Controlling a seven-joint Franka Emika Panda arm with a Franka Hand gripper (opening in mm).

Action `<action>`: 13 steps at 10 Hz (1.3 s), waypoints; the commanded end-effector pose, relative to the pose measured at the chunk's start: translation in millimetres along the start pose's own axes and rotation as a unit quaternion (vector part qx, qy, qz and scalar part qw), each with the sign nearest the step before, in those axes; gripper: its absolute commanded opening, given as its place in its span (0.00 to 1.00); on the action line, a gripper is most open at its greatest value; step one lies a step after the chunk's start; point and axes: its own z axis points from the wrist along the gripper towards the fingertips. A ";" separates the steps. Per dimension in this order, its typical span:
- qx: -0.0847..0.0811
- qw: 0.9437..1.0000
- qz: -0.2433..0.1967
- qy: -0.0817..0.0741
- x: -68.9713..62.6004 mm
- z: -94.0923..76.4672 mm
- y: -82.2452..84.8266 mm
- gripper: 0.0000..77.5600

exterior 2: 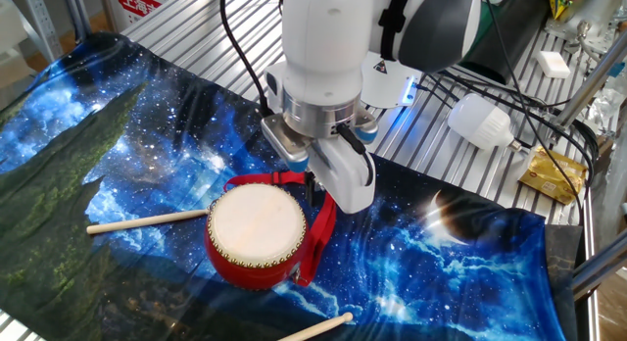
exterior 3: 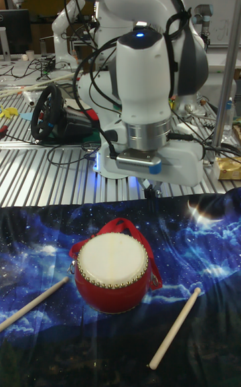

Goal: Play the drum

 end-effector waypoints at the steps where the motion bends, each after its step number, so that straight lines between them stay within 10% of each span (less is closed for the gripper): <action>1: -0.003 1.000 0.001 0.004 -0.4 -1.4 0.5 0.00; 13: 0.009 1.000 0.026 0.005 -16.6 33.0 41.7 0.00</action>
